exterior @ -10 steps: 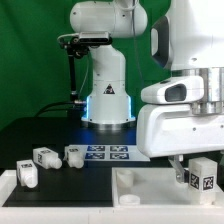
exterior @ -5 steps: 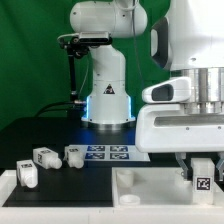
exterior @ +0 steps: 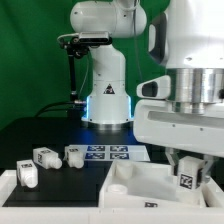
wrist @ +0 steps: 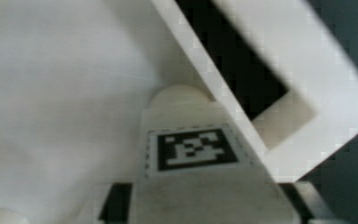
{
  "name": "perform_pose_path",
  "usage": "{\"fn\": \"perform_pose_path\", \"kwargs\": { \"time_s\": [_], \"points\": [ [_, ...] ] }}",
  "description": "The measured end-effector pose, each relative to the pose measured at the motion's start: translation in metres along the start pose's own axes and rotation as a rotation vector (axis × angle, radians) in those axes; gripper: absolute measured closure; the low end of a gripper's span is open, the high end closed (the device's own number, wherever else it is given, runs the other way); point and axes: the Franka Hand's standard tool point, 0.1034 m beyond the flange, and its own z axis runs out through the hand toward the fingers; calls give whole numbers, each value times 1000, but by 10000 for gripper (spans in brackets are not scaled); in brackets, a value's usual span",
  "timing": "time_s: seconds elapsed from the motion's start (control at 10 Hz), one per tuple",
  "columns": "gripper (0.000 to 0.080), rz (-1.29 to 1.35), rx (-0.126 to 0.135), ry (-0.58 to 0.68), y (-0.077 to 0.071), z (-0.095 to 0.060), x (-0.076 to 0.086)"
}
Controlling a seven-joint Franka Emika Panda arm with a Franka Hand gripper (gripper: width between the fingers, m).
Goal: Assemble one leg
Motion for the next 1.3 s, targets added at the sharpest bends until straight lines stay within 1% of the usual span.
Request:
{"fn": "perform_pose_path", "kwargs": {
  "time_s": [0.1, 0.3, 0.4, 0.7, 0.8, 0.9, 1.0, 1.1, 1.2, 1.3],
  "points": [
    [507, 55, -1, -9, 5, 0, 5],
    [504, 90, -11, 1, 8, 0, 8],
    [504, 129, -22, 6, 13, 0, 12],
    [504, 122, -20, 6, 13, 0, 11],
    [258, 110, -12, 1, 7, -10, 10],
    [258, 95, 9, -5, 0, -30, 11],
    [175, 88, 29, -2, -4, -46, 14],
    [175, 80, 41, -4, -6, -60, 16],
    [154, 81, 45, -10, -8, -71, 17],
    [154, 82, 44, -12, -8, -72, 17]
  ]
}}
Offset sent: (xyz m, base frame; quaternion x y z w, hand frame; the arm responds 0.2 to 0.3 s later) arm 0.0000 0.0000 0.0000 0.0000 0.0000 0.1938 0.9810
